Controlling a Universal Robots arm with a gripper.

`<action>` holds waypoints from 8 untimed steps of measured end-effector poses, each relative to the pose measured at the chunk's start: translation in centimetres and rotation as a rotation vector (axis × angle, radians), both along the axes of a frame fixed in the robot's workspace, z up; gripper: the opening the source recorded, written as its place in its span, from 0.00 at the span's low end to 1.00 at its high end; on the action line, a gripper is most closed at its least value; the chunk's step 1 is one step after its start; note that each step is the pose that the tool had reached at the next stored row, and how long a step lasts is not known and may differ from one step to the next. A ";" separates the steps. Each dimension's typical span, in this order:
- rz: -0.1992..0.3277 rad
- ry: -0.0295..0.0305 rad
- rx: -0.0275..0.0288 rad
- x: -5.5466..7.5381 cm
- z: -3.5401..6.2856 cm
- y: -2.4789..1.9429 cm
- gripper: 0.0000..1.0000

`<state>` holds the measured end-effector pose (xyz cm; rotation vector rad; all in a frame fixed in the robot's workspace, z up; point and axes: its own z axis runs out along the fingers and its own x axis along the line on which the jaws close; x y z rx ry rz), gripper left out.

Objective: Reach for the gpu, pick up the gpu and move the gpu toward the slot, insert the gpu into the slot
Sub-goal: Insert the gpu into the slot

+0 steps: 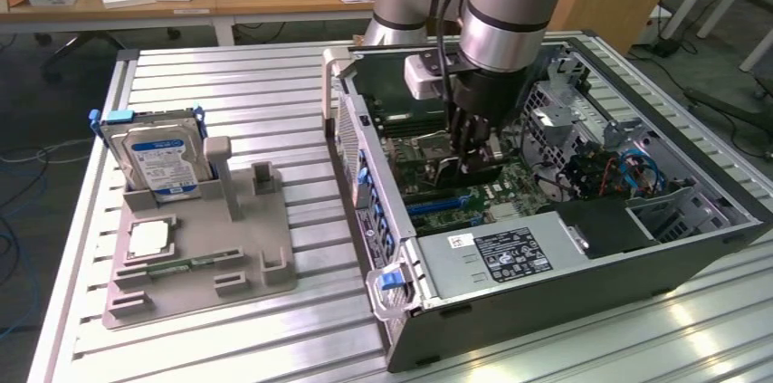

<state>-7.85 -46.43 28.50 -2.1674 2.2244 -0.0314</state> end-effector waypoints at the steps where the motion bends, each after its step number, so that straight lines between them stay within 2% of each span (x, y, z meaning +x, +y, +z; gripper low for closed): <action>1: 0.000 0.0000 0.0000 0.0 -0.06 0.00 0.26; 8: 0.000 0.0000 0.0000 -0.1 -0.58 0.00 0.26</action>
